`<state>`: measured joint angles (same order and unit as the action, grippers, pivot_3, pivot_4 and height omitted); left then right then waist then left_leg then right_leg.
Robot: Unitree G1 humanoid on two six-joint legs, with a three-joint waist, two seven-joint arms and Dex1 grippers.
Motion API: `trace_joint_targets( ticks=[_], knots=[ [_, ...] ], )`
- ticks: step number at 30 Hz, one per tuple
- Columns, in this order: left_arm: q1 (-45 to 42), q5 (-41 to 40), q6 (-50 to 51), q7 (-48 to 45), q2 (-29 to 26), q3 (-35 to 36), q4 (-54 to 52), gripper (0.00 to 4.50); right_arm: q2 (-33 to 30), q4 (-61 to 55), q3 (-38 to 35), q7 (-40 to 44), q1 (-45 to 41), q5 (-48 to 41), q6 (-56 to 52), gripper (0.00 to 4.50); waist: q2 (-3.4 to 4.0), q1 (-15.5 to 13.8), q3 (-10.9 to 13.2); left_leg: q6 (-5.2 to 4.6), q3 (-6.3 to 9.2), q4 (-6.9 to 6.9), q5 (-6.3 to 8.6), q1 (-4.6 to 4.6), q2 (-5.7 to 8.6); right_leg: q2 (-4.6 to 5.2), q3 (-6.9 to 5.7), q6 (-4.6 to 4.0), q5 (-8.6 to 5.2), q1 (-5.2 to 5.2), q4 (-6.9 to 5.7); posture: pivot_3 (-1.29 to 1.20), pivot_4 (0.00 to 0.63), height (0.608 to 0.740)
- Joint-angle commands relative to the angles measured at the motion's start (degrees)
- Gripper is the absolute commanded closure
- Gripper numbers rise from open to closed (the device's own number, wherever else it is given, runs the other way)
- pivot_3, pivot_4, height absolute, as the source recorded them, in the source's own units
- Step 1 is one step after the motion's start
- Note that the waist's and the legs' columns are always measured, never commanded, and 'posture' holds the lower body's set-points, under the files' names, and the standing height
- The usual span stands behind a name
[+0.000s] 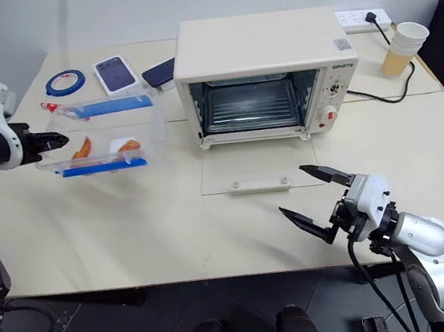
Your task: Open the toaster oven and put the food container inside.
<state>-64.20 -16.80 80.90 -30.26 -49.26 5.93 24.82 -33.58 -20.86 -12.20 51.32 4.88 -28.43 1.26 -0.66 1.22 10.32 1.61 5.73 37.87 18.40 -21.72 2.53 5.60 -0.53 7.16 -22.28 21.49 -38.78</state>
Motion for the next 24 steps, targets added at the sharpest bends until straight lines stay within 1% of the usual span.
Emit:
trace_joint_targets(
  ticks=[1,3,7,10,13,19,24],
  knots=[
    [1.67,-3.08,9.67,2.63,5.21,3.55,-13.83,4.20,-1.21,-1.43,-3.96,0.02,2.30,-1.16,0.64,0.00,0.00,-0.16,0.00,-0.01,0.02,0.04,0.00,-0.01,0.01,-0.01,0.06,0.00,0.00,-0.01,-0.01,0.00,0.150,0.740],
    [3.61,-5.13,11.43,6.03,10.71,5.65,-18.45,4.20,-1.05,-2.02,-5.70,-0.35,4.71,-1.12,0.66,0.00,-0.01,-0.23,0.00,-0.01,0.01,0.11,0.00,-0.06,0.00,-0.04,0.14,0.00,0.00,-0.01,0.01,0.00,0.150,0.740],
    [6.39,-9.88,11.60,12.94,18.32,7.74,-23.53,4.20,-0.38,-3.94,-7.55,-1.50,8.25,-1.04,0.67,0.00,-0.01,-0.24,0.00,-0.01,-0.10,0.13,0.00,-0.09,-0.05,-0.09,0.14,0.00,0.00,0.03,0.03,0.00,0.150,0.740],
    [5.47,-11.78,11.60,18.79,24.23,9.58,-23.97,4.20,0.41,-5.63,-7.70,-2.59,10.34,-0.90,0.81,0.00,-0.01,-0.27,0.00,-0.01,-0.14,0.16,0.01,-0.09,-0.09,-0.13,0.06,0.00,0.00,0.04,0.01,0.00,0.150,0.740],
    [3.18,-11.26,11.60,23.17,29.07,10.75,-22.19,4.20,1.31,-6.97,-7.42,-3.78,11.56,-0.64,0.90,0.00,-0.01,-0.52,0.00,-0.01,-0.16,0.19,0.01,-0.09,-0.07,-0.13,0.07,0.01,0.00,0.04,-0.01,0.00,0.150,0.740],
    [1.29,-10.90,11.60,26.21,33.63,9.12,-18.96,4.20,2.47,-9.00,-7.04,-5.77,12.66,-0.10,0.99,0.00,0.00,-1.10,0.00,-0.01,-0.22,0.19,0.01,-0.08,-0.06,-0.13,0.09,0.02,0.01,0.04,0.00,0.00,0.150,0.740],
    [0.70,-8.92,11.60,27.38,37.65,9.77,-17.87,4.20,3.49,-10.50,-6.48,-7.03,13.97,0.47,1.22,0.00,-0.01,-1.34,0.00,-0.01,-0.21,0.22,0.01,-0.09,-0.01,-0.11,0.09,0.02,0.01,0.04,0.02,0.00,0.150,0.740]
  ],
)
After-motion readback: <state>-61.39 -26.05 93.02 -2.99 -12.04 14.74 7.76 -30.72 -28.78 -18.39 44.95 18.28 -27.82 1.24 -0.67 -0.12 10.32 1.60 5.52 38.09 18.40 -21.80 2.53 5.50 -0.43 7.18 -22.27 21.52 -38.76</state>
